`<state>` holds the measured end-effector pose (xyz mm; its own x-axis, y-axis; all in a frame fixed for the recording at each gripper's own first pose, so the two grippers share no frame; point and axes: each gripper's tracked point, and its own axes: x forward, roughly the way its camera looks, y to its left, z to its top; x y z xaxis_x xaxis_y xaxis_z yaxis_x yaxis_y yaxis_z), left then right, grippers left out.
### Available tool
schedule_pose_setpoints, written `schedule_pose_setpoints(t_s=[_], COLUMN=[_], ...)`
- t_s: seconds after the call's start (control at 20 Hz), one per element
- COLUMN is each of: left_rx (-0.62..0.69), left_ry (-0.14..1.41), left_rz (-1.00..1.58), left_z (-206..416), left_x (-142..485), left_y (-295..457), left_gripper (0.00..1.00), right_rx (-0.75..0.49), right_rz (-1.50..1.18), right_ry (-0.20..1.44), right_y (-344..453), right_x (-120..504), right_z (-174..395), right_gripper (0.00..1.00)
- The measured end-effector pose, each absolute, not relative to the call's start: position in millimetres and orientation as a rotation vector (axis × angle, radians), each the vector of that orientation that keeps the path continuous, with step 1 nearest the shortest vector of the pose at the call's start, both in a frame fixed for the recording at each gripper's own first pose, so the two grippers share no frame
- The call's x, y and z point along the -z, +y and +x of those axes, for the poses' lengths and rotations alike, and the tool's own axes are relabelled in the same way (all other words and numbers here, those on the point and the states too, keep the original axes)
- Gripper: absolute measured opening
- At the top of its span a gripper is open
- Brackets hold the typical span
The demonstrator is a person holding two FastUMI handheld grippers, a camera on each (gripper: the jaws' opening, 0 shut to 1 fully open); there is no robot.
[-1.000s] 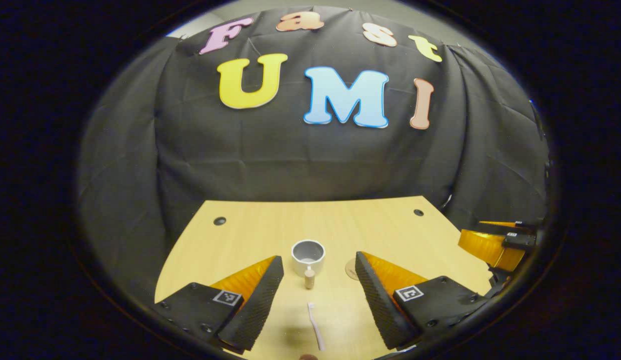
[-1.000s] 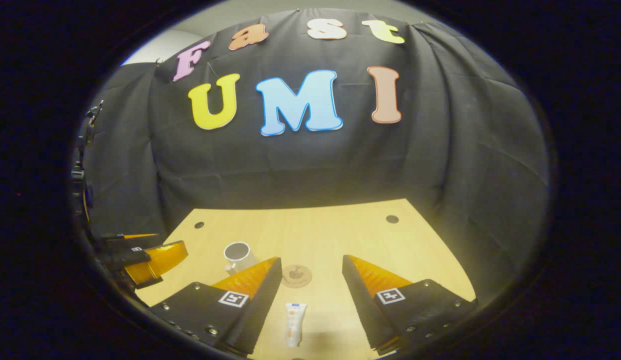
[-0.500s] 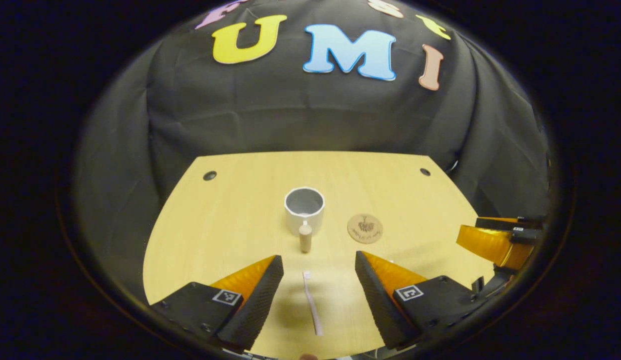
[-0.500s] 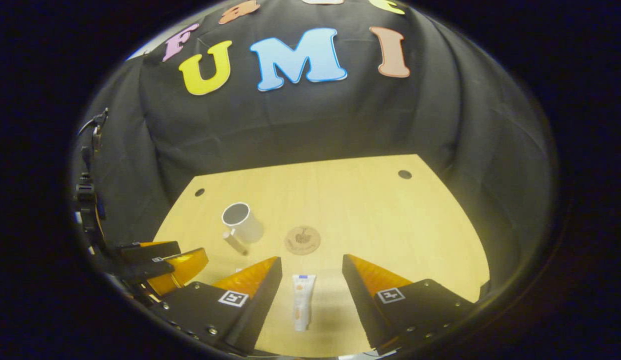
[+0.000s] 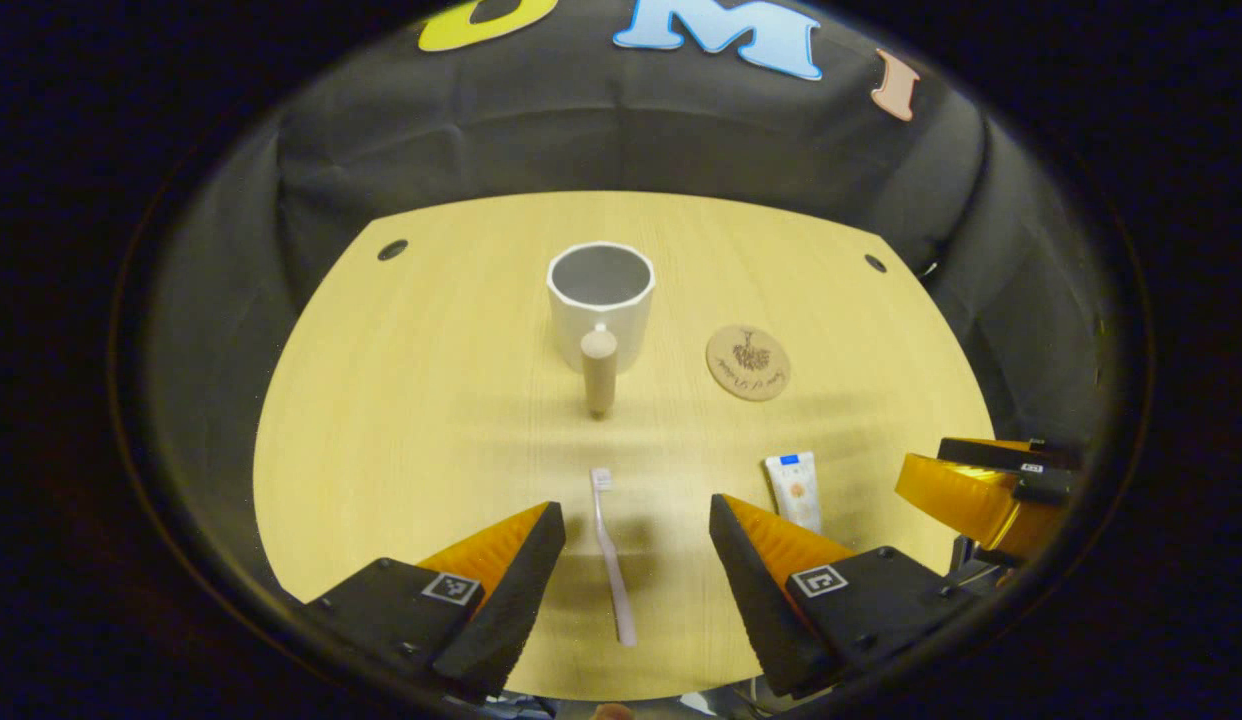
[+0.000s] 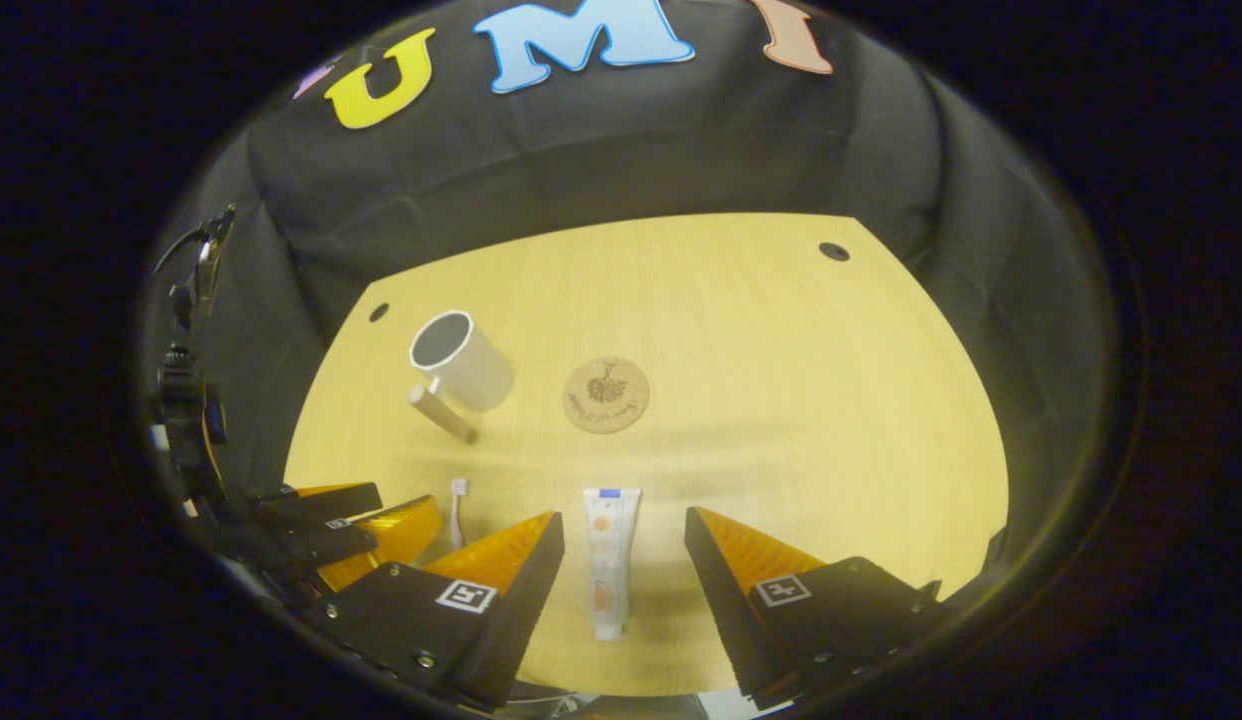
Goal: Put the toothbrush and toothpaste on the desktop into the cup, then pick up the cup and place it on the coaster on the desktop.
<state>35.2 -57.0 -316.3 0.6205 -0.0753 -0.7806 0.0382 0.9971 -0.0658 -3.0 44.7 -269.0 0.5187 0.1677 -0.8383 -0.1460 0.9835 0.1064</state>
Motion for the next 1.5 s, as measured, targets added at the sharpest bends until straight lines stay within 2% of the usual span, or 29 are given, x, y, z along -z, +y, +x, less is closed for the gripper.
schedule_pose_setpoints(t_s=[0.35, 0.95, 1.15, 1.2, 1.3, 1.35, 1.4, 1.45, 1.5], left_rx=[0.012, -0.067, -0.066, -0.067, -0.069, -0.069, -0.069, -0.068, -0.065], left_ry=[1.056, 1.220, 1.228, 1.229, 1.232, 1.234, 1.237, 1.240, 1.240], left_rz=[-0.044, -0.063, -0.055, -0.053, -0.055, -0.058, -0.058, -0.056, -0.057], left_z=[27, 15, 18, 18, 20, 21, 20, 19, 20], left_x=[378, 425, 423, 423, 424, 424, 423, 424, 422], left_y=[-46, -29, -33, -33, -34, -34, -34, -35, -36], left_gripper=[0.97, 0.98, 0.96, 0.89, 1.00, 0.96, 0.96, 0.90, 0.95], right_rx=[-0.197, -0.172, -0.156, -0.147, -0.139, -0.130, -0.124, -0.117, -0.108], right_rz=[-0.011, -0.040, -0.072, -0.091, -0.105, -0.110, -0.112, -0.116, -0.116], right_ry=[1.201, 1.375, 1.399, 1.397, 1.396, 1.395, 1.401, 1.406, 1.404], right_y=[51, 57, 57, 54, 55, 53, 52, 52, 51], right_x=[328, 377, 388, 388, 390, 391, 390, 390, 389], right_z=[-12, -23, -25, -23, -23, -22, -22, -23, -22], right_gripper=[0.78, 0.79, 0.79, 0.79, 0.78, 0.78, 0.76, 0.74, 0.69])
